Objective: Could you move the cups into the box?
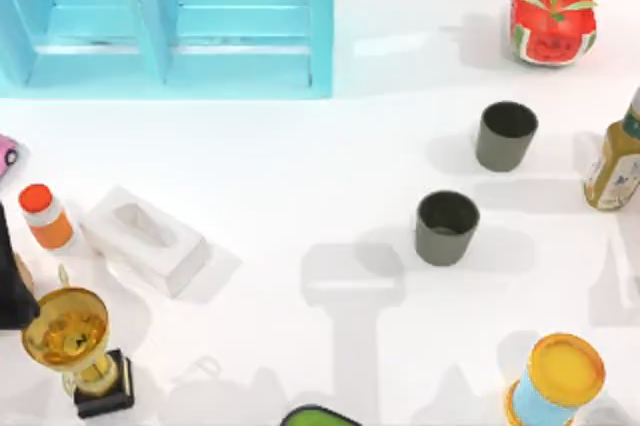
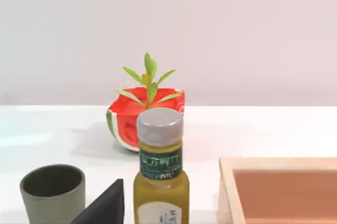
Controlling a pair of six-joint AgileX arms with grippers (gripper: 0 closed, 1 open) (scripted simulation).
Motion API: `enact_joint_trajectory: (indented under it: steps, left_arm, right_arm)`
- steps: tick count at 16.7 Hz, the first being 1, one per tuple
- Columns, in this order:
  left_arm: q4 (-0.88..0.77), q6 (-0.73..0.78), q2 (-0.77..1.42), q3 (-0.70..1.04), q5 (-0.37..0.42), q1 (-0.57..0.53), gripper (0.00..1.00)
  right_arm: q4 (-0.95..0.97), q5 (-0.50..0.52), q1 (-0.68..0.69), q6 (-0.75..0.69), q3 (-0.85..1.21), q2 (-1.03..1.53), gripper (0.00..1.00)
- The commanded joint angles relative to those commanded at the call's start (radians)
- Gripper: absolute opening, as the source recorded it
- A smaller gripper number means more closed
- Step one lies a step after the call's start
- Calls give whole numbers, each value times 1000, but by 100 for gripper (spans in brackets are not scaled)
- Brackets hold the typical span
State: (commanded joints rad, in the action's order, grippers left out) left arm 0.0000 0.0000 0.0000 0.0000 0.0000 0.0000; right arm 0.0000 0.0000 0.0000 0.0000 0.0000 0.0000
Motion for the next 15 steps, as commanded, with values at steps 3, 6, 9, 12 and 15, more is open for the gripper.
enact_joint_trajectory:
  steps: [3, 6, 9, 12, 15]
  left_arm:
    - [0, 0, 0, 0, 0, 0, 100]
    - [0, 0, 0, 0, 0, 0, 100]
    - [0, 0, 0, 0, 0, 0, 100]
    - [0, 0, 0, 0, 0, 0, 100]
    - [0, 0, 0, 0, 0, 0, 100]
  right_arm:
    - [-9, 0, -2, 3, 9, 10, 100]
    - [-96, 4, -17, 27, 97, 100, 100]
    - [-265, 9, -33, 68, 278, 284, 100]
    - [-487, 13, -41, 115, 548, 551, 100]
    - [-722, 18, -33, 161, 872, 870, 100]
